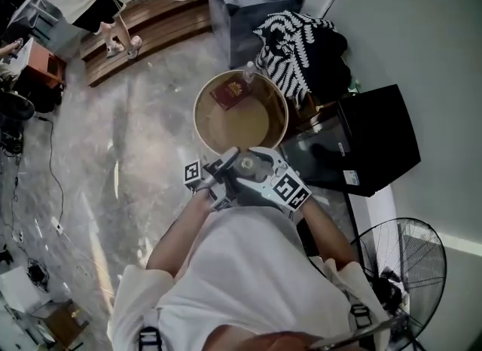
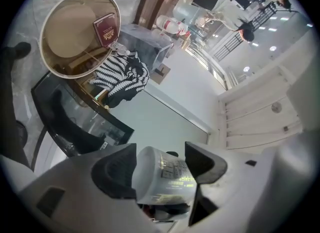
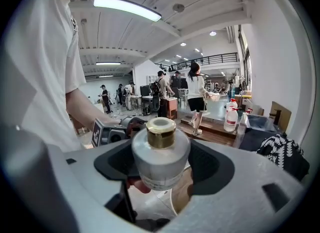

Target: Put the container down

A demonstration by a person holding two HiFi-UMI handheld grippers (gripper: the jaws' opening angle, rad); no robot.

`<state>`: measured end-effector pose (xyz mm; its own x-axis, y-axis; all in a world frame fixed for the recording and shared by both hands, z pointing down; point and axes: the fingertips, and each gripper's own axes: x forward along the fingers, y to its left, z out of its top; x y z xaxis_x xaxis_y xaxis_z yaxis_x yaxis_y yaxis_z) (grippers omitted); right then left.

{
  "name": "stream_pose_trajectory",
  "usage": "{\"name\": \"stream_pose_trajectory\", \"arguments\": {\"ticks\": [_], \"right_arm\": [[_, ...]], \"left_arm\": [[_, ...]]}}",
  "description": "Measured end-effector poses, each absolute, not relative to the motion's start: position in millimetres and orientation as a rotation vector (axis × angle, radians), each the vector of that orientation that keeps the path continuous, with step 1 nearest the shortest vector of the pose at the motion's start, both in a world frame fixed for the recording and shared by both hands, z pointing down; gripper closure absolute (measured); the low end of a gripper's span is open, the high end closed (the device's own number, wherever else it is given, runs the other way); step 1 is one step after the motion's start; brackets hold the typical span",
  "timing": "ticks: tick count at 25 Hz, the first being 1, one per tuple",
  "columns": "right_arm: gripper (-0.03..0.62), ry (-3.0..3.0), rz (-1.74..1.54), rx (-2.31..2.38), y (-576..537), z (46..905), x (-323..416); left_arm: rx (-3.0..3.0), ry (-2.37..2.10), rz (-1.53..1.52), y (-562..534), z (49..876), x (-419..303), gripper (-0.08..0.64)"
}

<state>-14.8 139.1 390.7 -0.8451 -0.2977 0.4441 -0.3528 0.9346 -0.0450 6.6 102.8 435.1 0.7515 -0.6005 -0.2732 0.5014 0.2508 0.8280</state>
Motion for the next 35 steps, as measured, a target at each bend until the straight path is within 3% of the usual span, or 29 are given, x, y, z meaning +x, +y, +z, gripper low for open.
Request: {"name": "stream_pose_trajectory", "arguments": {"ticks": [17, 35], "right_arm": [[0.262, -2.664, 0.286, 0.347, 25, 410, 25], [0.262, -2.598, 0.456, 0.544, -66, 459, 21]], "left_arm": [[1.032, -0.233, -0.784, -13, 452, 42, 0.269], [0.931, -0.162, -0.632, -96, 502, 45, 0.27]]}}
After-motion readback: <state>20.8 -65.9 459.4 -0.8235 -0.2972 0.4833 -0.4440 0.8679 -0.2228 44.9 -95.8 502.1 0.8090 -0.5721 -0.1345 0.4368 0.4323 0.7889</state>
